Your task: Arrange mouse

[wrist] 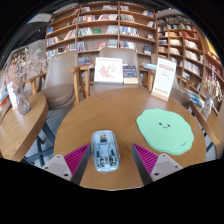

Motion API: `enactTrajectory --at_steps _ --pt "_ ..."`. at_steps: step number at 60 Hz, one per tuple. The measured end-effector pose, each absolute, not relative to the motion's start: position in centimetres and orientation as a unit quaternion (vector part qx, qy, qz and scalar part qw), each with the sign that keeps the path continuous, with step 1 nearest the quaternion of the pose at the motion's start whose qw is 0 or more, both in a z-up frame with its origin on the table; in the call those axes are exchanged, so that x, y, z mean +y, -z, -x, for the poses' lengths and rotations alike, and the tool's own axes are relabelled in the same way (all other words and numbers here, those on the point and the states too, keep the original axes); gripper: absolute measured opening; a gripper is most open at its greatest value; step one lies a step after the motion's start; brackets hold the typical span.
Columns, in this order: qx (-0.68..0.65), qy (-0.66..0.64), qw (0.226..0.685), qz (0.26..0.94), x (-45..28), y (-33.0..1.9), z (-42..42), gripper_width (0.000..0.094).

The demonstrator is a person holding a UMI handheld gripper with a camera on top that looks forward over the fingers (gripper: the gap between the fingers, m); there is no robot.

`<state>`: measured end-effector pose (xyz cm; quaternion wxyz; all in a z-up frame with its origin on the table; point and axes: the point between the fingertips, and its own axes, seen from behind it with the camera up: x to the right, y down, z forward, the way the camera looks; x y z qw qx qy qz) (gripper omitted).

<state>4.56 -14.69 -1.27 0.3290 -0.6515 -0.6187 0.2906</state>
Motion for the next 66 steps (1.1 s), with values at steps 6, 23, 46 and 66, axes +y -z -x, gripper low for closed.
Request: enactTrajectory --at_steps 6,23,46,66 --pt "-0.618 -0.292 0.323 0.655 -14.6 1.4 -3.7 0.0842" --pt "-0.620 -0.296 0.319 0.653 -15.0 1.4 -2.8 0.0474" --pt "-0.589 -0.341 0.362 0.637 -6.4 -10.2 -0.5 0.0420" --pt "-0.565 -0.284 0.341 0.696 6.6 -2.6 2.5 0.0420"
